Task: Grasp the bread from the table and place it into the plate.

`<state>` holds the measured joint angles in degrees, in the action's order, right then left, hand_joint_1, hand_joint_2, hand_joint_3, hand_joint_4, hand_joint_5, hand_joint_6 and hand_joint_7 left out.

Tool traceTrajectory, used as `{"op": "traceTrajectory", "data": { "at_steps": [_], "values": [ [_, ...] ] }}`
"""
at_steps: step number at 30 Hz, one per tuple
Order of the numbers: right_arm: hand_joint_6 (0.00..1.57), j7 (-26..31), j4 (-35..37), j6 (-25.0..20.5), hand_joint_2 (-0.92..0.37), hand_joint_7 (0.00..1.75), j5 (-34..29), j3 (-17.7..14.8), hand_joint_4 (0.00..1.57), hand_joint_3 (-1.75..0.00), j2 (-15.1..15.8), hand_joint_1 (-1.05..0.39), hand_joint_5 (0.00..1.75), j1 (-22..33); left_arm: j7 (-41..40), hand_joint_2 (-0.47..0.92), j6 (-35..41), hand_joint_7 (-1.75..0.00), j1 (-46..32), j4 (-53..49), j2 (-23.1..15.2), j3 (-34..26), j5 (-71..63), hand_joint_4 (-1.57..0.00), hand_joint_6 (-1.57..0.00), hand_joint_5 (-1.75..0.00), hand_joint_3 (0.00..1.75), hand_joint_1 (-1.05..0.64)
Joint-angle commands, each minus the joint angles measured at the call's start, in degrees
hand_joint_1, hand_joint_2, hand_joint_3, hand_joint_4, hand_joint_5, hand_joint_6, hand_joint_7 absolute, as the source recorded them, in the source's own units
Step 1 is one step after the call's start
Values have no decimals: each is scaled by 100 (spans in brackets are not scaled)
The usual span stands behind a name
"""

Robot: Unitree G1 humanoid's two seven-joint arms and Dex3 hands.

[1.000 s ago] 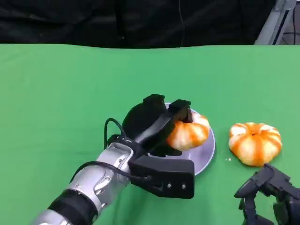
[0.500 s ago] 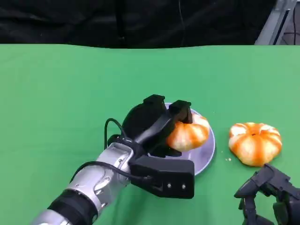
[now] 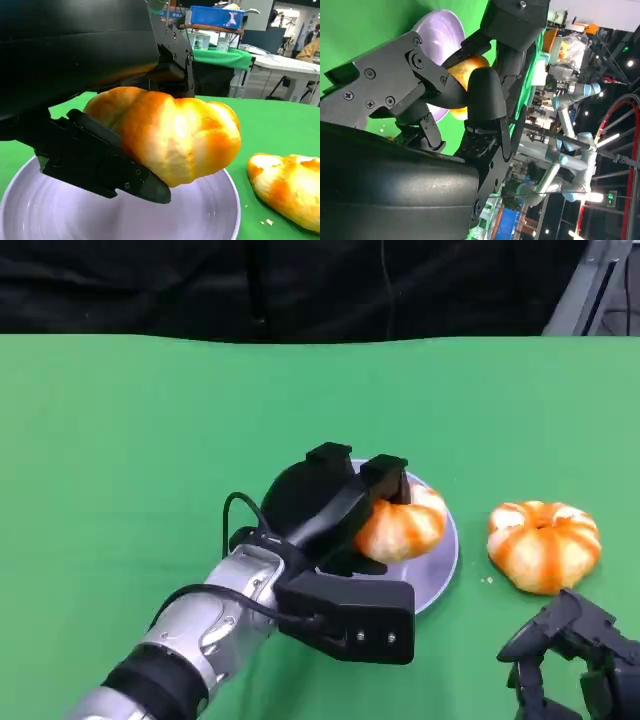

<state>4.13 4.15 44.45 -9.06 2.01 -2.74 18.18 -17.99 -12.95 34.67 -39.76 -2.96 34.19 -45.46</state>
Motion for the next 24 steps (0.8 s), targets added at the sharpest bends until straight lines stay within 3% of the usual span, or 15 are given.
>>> {"op": "traceTrajectory", "data": {
  "at_steps": [1, 24],
  "values": [
    [74, 49, -93, -59, -55, 151, 4, -35, 81, -117, 42, -10, 175, 71, 37, 92, -8, -151, -17, -54, -80, 5, 14, -42, -51, -174, 12, -8],
    [74, 62, 112, 201, -55, 149, 81, -27, 82, -118, 119, -6, 174, -41, -70, 92, 55, -155, -28, -122, -85, 26, -27, -42, -47, -174, 11, -10]
  ]
}}
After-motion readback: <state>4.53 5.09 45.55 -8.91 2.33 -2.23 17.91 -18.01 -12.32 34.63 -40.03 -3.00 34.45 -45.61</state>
